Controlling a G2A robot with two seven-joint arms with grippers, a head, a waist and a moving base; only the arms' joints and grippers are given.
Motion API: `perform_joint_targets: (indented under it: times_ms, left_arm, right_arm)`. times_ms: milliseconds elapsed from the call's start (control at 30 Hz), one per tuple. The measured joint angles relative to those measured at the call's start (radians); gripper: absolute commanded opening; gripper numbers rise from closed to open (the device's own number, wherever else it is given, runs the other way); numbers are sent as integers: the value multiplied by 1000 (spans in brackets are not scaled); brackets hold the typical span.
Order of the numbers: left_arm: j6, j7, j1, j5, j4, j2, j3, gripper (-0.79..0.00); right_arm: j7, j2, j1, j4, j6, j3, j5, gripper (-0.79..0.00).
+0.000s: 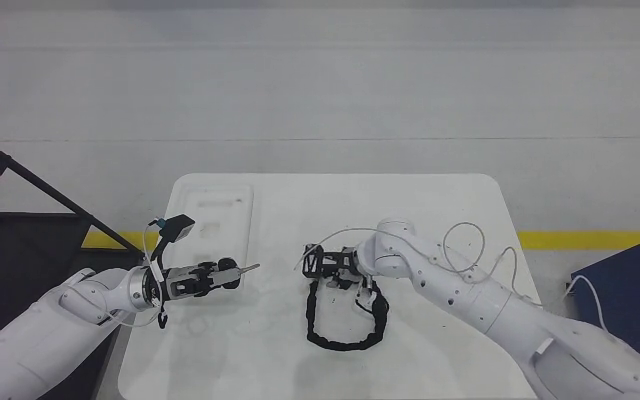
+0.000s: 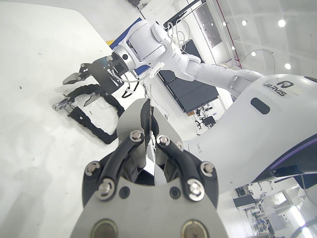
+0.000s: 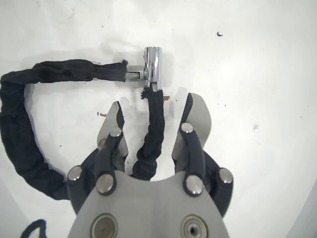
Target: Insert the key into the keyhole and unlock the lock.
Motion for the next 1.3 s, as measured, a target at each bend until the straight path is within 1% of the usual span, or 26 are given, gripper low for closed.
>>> perform_joint_targets:
  times_ms: [33, 267, 367, 400, 467, 500, 733, 933, 1067, 1167, 1300]
  left_arm:
    - [0, 0, 0, 0, 0, 0, 0, -785]
    - [0, 0, 0, 0, 0, 0, 0, -785]
    - [0, 0, 0, 0, 0, 0, 0, -785]
    - [0, 0, 0, 0, 0, 0, 0, -785]
    - [0, 0, 0, 0, 0, 0, 0, -785]
    - [0, 0, 0, 0, 0, 0, 0, -785]
    - [0, 0, 0, 0, 0, 0, 0, -785]
    - [0, 0, 0, 0, 0, 0, 0, -785]
    - [0, 0, 0, 0, 0, 0, 0, -785]
    - [0, 0, 0, 0, 0, 0, 0, -785]
    - [0, 0, 0, 0, 0, 0, 0, -785]
  right_arm:
    - [7, -5, 2, 4, 0, -2, 1, -391]
    - [42, -37, 14, 36, -5, -11, 0, -419]
    - [58, -49, 16, 47, -5, -14, -1, -480]
    - [63, -54, 17, 52, -6, -15, -2, -511]
    - [70, -60, 19, 58, -7, -16, -3, -727]
    - [74, -65, 19, 63, -7, -16, -3, -785]
    - [82, -83, 18, 80, -21, -17, -12, -785]
    - [38, -77, 16, 33, -51, -1, -84, -785]
    - [-55, -54, -5, -23, -106, 36, -122, -785]
    - [-141, -27, -34, -58, -149, 79, -147, -785]
    - [-302, 15, -96, -66, -229, 170, -93, -785]
